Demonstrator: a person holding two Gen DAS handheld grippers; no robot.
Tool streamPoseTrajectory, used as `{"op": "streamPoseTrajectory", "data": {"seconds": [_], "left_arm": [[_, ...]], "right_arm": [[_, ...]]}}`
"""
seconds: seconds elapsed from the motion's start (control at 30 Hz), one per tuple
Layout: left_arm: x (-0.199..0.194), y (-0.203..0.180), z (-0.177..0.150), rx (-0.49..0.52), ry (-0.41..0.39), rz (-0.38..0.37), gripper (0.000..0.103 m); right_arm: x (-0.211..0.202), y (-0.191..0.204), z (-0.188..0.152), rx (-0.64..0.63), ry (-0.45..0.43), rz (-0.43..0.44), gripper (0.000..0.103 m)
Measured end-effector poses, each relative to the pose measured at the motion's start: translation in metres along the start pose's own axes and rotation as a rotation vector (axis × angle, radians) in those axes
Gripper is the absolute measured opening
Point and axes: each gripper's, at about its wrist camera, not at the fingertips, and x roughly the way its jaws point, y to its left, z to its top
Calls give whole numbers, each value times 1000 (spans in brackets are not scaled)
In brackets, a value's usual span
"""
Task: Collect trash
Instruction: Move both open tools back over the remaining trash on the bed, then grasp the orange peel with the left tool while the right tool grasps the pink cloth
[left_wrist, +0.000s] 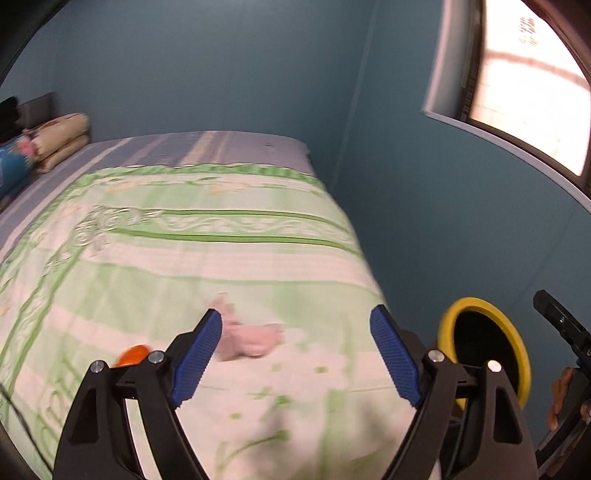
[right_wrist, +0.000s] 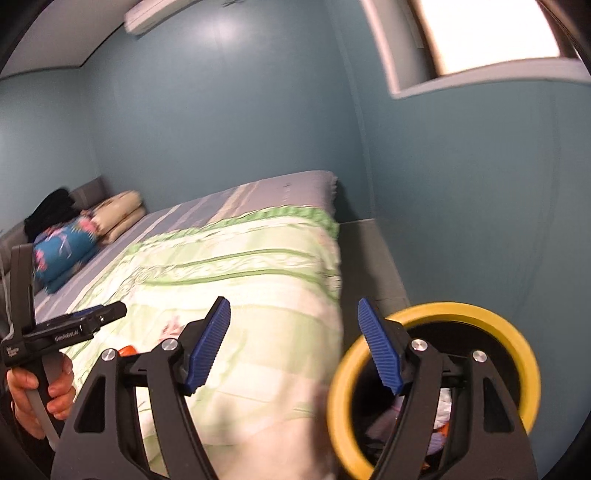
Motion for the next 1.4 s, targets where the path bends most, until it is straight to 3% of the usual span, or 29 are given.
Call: {"op": "streamPoseTrajectory", "data": {"seconds": [0.27, 0.63, 0.77, 1.1, 1.33, 1.4], "left_arm": [[-5, 77, -17, -75, 14, 146, 82], [25, 152, -55, -131, 132, 246, 82], [43, 170, -66, -139, 191, 244, 82], [76, 186, -71, -99, 244, 263, 82], [94, 177, -62, -2, 251, 202, 81], [104, 174, -60, 40, 263, 196, 74]], "right_arm": [[45, 77, -14, -127, 97, 109, 69], [127, 161, -52, -315, 269, 192, 69], [155, 181, -62, -353, 321, 213, 69], [212, 211, -76, -427, 373, 209, 69], [243, 218, -80, -452, 412, 214, 69], [250, 219, -82, -451, 428, 218, 68]]}}
